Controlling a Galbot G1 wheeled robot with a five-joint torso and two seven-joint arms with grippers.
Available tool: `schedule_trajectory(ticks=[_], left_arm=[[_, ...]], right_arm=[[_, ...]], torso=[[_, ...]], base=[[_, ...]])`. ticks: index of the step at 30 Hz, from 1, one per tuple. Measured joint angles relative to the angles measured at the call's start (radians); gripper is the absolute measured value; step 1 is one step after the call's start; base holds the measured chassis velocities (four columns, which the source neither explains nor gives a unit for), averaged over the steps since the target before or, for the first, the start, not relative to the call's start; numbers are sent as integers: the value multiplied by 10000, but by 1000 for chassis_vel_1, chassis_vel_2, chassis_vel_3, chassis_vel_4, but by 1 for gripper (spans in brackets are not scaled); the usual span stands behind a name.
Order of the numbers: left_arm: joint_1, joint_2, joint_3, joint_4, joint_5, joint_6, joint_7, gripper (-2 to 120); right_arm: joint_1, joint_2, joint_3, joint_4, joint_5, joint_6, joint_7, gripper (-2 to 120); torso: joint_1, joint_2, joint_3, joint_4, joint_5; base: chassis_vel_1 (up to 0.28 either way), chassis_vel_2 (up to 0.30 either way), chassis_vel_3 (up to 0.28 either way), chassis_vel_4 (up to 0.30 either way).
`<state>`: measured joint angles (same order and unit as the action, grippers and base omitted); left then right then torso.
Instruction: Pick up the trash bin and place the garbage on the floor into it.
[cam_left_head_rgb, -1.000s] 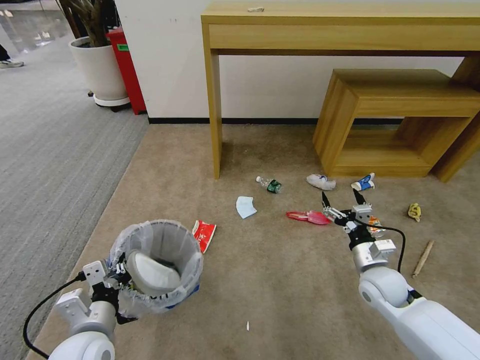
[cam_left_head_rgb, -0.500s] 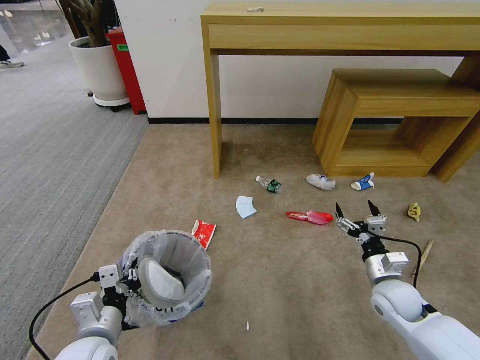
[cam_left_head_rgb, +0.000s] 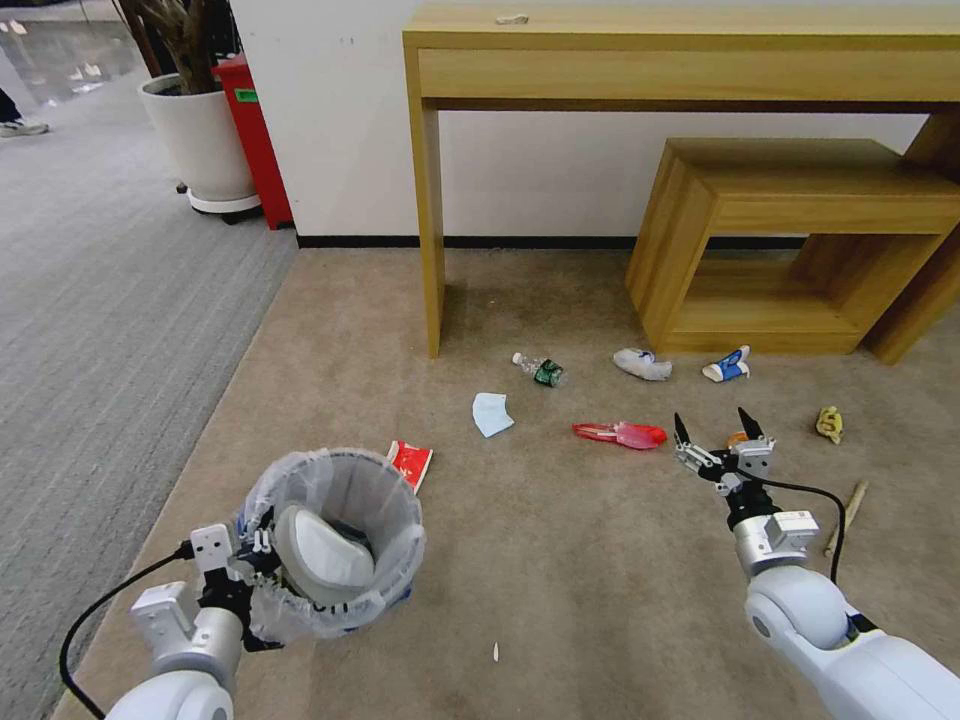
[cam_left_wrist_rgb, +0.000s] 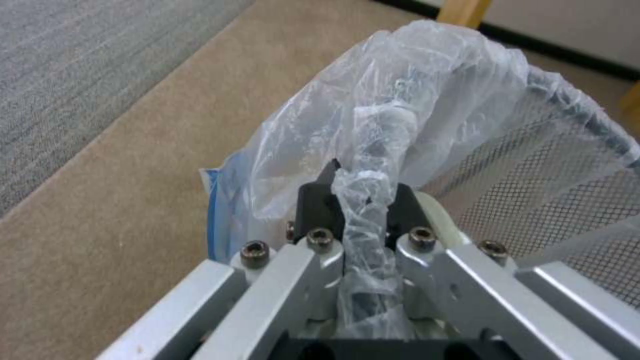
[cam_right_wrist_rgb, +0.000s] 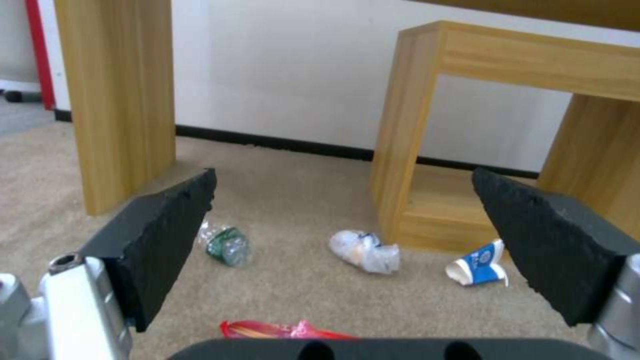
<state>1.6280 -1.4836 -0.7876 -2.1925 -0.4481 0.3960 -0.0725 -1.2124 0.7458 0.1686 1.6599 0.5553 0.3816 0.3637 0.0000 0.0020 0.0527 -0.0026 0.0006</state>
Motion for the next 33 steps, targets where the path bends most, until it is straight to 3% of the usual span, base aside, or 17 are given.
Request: schedule_trajectory(ticks=[9,18,33], left_arm=[[-30,134,-733,-350,-636,326,-408,3],[190,189,-1478,-459,-923,405,-409,3],[178,181,-1591,-217,-937,427,-311,3]], right_arm=[[189,16,-350,141,19,-129,-26,98],[552,303,-787,-120,-2,79,-142,98],[392,342,-565,-209,-100,192,-242,98]], torso=[[-1,0,0,2,1],[0,0,0,3,2],[0,1,0,1,1]], base=[[0,0,0,0],[0,0,0,0],[0,0,0,0]])
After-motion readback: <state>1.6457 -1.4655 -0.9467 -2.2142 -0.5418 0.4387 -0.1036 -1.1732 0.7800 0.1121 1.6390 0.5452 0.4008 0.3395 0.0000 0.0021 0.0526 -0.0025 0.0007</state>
